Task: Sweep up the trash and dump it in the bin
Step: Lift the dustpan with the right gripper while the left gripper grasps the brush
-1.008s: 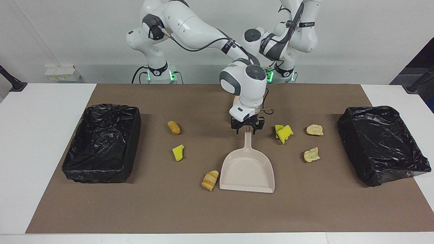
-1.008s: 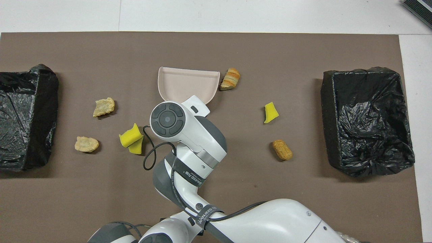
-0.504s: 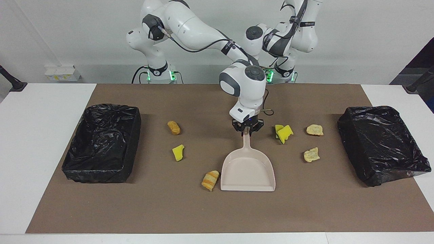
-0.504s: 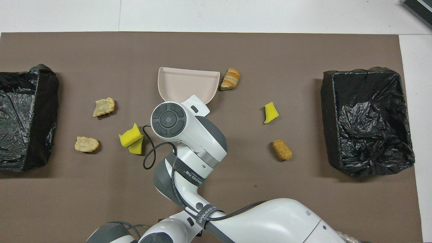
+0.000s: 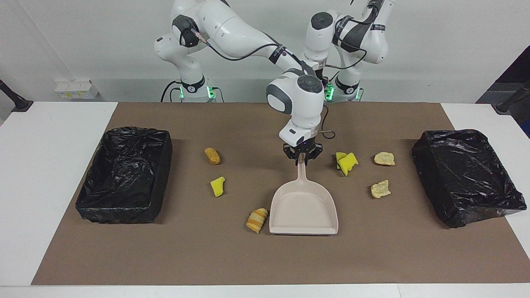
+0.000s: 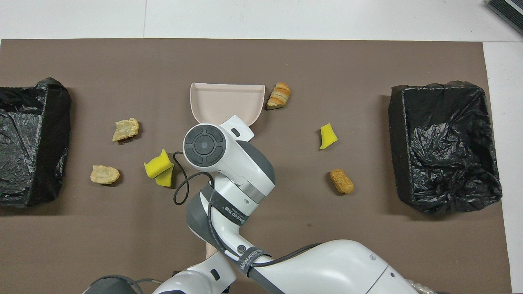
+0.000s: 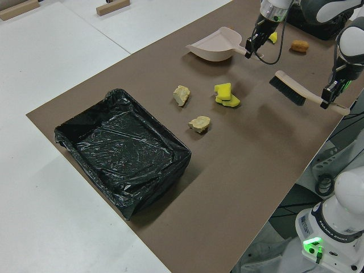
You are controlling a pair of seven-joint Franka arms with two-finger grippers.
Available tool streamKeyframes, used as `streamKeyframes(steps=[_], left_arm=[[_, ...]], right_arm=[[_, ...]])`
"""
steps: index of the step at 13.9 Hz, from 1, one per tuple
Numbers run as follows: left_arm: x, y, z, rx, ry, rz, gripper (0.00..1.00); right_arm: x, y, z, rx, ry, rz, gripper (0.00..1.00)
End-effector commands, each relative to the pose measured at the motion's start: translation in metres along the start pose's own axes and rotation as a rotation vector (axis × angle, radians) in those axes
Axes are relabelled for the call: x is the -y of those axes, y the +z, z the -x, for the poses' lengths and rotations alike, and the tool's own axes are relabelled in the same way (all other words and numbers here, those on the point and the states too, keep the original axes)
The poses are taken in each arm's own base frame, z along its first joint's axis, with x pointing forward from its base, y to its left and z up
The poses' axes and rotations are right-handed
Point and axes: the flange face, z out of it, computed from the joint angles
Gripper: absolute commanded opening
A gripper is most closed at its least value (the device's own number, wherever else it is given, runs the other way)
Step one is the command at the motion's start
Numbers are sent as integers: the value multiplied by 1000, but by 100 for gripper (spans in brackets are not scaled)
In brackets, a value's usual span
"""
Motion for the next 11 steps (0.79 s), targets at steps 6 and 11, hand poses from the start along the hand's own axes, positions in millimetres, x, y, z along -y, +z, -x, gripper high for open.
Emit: streamKeyframes(steps=[6,11], left_arm=[[121,-10,-64,-46,-329,-56,0],[245,-2,-105,-44,-387,-20,0]], right_arm=[[-70,-53,21,10,-539,60,0],[-106,-50,3,85,-914,87,0]])
